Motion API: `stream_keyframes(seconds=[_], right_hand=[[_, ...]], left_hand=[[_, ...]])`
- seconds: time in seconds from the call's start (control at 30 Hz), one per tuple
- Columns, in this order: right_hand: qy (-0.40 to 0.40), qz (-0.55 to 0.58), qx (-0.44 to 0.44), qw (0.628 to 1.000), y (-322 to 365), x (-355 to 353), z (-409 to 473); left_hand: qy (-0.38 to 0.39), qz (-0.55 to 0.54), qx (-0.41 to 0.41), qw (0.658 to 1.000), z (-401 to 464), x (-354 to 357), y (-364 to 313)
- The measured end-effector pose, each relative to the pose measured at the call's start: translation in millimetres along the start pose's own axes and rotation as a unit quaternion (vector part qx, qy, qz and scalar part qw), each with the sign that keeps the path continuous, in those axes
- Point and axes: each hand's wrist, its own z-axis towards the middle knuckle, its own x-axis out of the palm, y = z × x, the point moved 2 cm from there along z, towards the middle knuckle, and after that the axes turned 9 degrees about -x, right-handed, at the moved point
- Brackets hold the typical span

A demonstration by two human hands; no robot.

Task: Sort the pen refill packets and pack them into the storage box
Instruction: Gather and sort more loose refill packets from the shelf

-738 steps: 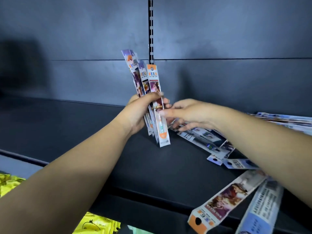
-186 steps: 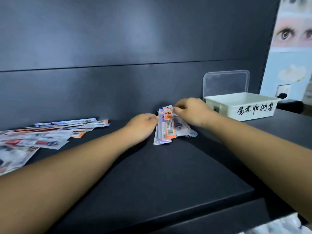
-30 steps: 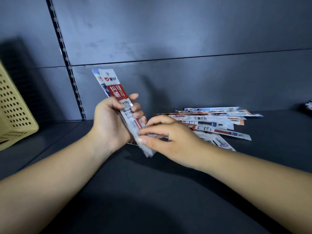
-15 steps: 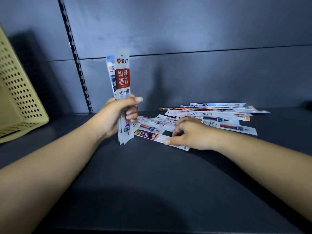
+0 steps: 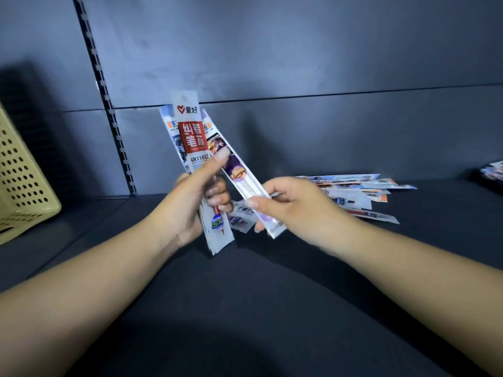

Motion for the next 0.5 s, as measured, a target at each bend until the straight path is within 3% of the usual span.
stream_keyframes(seconds=[0.3,0.5], right_hand=[[0.059,0.179,0.058,0.980,-4,13,-1],[0.051,0.146,0.070,0.986,-10,15,0]], left_hand=[[0.048,0.038,-0.039,0.997,-11,11,2],[0.064,-0.075,-0.026,0.995,-13,20,-4]])
